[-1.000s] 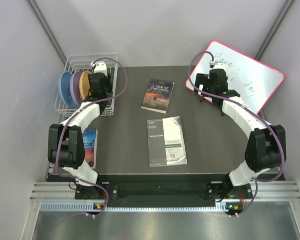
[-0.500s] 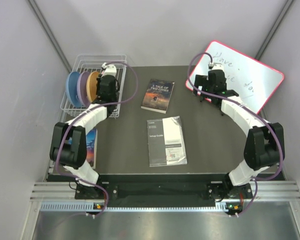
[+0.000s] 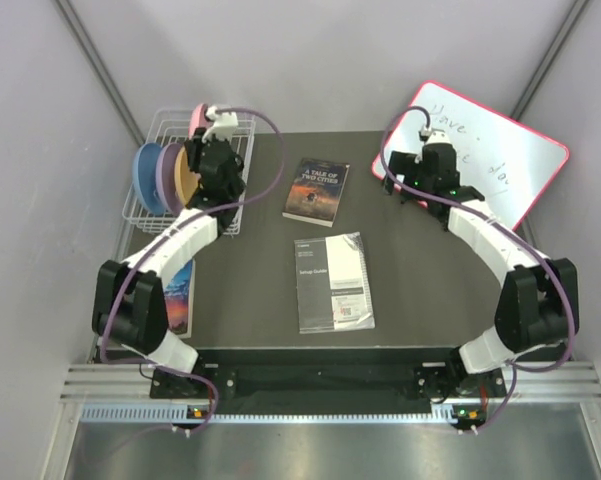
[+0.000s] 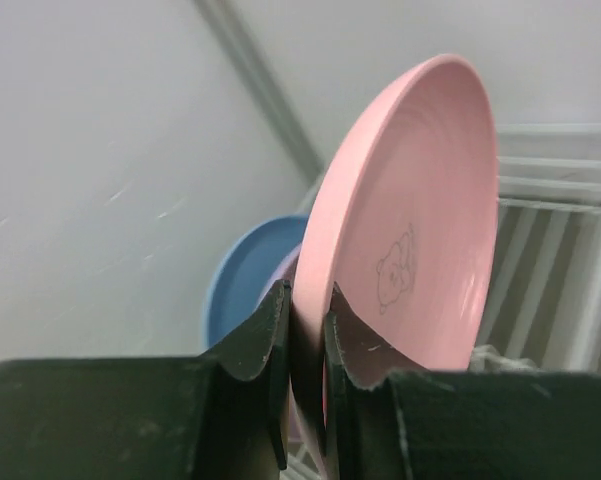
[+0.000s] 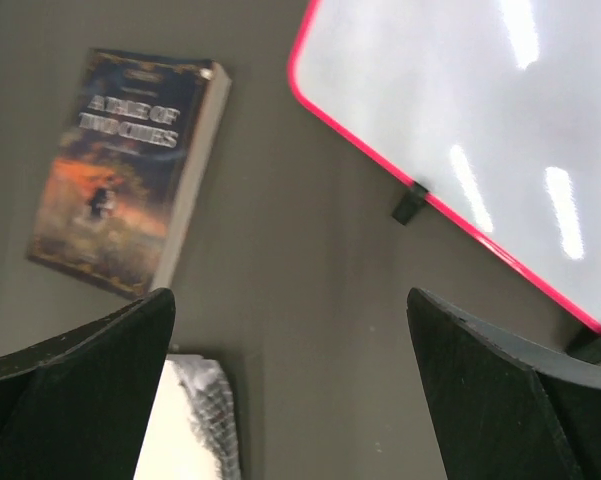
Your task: Unload the plates from the dish rack
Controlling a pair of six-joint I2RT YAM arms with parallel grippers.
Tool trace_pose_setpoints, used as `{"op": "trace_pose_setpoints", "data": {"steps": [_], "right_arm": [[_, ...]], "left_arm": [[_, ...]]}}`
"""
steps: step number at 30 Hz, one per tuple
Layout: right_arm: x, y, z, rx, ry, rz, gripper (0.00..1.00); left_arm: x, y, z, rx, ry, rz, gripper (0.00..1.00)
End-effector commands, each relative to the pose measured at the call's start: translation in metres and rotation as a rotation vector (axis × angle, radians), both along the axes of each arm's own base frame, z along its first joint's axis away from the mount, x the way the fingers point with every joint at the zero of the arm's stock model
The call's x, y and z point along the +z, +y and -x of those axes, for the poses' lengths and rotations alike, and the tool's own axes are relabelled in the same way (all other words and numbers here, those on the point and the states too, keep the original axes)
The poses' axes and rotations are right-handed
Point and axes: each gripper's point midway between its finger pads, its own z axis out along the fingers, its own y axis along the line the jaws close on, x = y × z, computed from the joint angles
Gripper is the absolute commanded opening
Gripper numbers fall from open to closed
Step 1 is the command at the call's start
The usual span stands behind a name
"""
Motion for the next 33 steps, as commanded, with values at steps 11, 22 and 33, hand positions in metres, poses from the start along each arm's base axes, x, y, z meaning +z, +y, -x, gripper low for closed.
{"op": "trace_pose_setpoints", "data": {"steps": [11, 22, 33], "right_arm": [[0.076, 0.062, 0.074, 0.309, -0.233, -0.361, 0.96], [0.053, 0.078, 0.084, 0.328, -0.203, -0.392, 0.95], [0.007, 0.067, 0.066, 0.237, -0.113, -0.293, 0.38]], "left_arm": [[-0.006, -0.193, 0.041, -0.932, 0.143, 0.901, 0.0], [-0.043, -0.251, 0.07, -1.053, 0.243, 1.021, 0.0], [-0.044, -0.274, 0.084, -1.132, 0.268, 0.99, 0.0]]}}
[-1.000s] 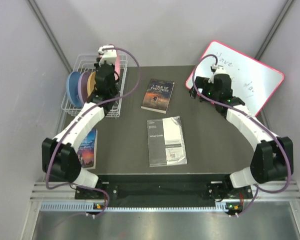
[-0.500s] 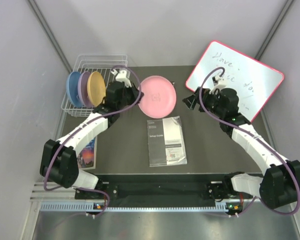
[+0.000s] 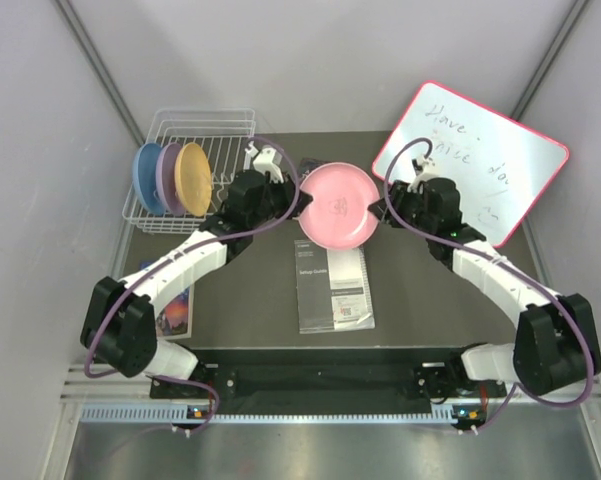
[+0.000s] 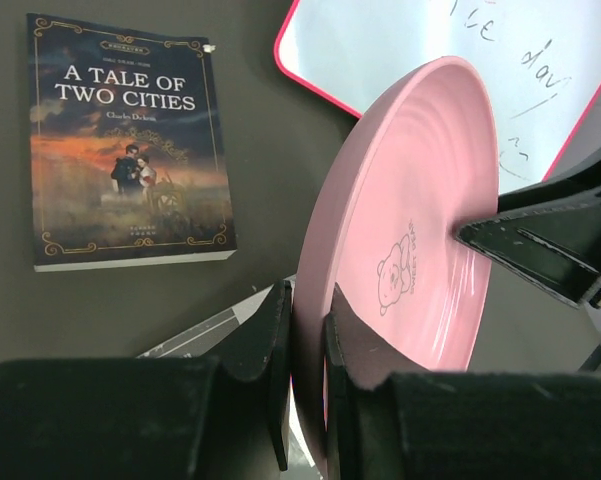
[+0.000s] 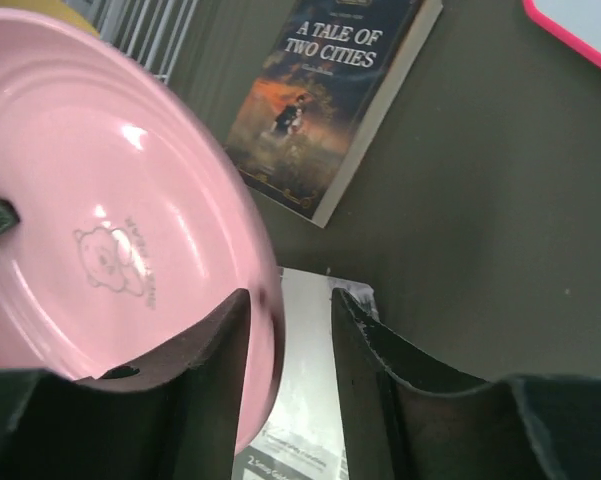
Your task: Unload the plates from the dish rack
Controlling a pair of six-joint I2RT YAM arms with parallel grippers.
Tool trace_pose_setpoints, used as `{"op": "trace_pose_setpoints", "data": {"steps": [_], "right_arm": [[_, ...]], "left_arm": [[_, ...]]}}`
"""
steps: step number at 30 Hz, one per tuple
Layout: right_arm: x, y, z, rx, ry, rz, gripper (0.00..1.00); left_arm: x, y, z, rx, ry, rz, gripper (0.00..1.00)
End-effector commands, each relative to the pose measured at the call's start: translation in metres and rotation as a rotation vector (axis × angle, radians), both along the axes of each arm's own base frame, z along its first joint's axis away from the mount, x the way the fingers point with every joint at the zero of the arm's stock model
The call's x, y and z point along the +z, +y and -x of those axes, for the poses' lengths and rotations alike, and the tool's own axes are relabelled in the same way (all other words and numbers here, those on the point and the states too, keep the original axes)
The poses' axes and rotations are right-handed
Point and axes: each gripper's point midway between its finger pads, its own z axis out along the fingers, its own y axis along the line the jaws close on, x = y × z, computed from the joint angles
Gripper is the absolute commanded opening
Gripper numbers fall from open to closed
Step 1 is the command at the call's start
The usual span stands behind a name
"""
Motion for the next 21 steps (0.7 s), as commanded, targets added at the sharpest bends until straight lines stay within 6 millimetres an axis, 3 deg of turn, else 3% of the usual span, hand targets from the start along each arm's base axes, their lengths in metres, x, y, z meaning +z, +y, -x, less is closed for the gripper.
{"op": "trace_pose_setpoints", "data": {"steps": [1, 2, 4, 5, 7, 8, 11, 12, 13, 15, 16, 21], "right_arm": [[-0.004, -0.006, -0.01, -0.041, -0.019, 0.039, 0.38], [-0.007, -0.005, -0.01, -0.034, -0.015, 0.045, 0.32], [-0.01, -0.004, -0.009, -0.029, -0.01, 0.044, 0.06], [-0.012, -0.006, -0.008, -0.035, -0.008, 0.045, 0.0], [-0.01, -0.013, -0.006, -0.067, -0.015, 0.059, 0.0], [-0.01, -0.018, -0.004, -0.09, -0.011, 0.073, 0.0], [-0.007, -0.054, 0.012, -0.211, 0.004, 0.133, 0.0], [-0.01, -0.068, 0.015, -0.265, 0.017, 0.153, 0.0], [-0.026, -0.078, 0.028, -0.282, 0.081, 0.181, 0.0], [-0.027, -0.099, 0.041, -0.351, 0.104, 0.178, 0.0], [-0.044, -0.108, 0.057, -0.379, 0.173, 0.195, 0.0], [-0.06, -0.15, 0.093, -0.558, 0.238, 0.192, 0.0]], "left_arm": [[0.039, -0.012, -0.002, -0.044, -0.123, 0.072, 0.0], [0.041, -0.012, -0.001, -0.052, -0.13, 0.07, 0.0], [0.04, -0.013, 0.0, -0.057, -0.13, 0.069, 0.0], [0.04, -0.012, 0.0, -0.06, -0.134, 0.064, 0.0], [0.038, -0.01, -0.002, -0.046, -0.139, 0.048, 0.04], [0.036, -0.009, -0.002, -0.044, -0.135, 0.038, 0.35], [0.035, 0.001, -0.006, -0.005, -0.153, -0.014, 0.75], [0.034, 0.005, -0.006, 0.014, -0.158, -0.029, 0.82], [0.035, 0.011, -0.009, 0.037, -0.17, -0.048, 0.88], [0.038, 0.023, -0.011, 0.086, -0.192, -0.083, 0.96], [0.039, 0.032, -0.015, 0.127, -0.21, -0.119, 0.97], [0.052, 0.077, -0.024, 0.332, -0.265, -0.233, 0.99]]}}
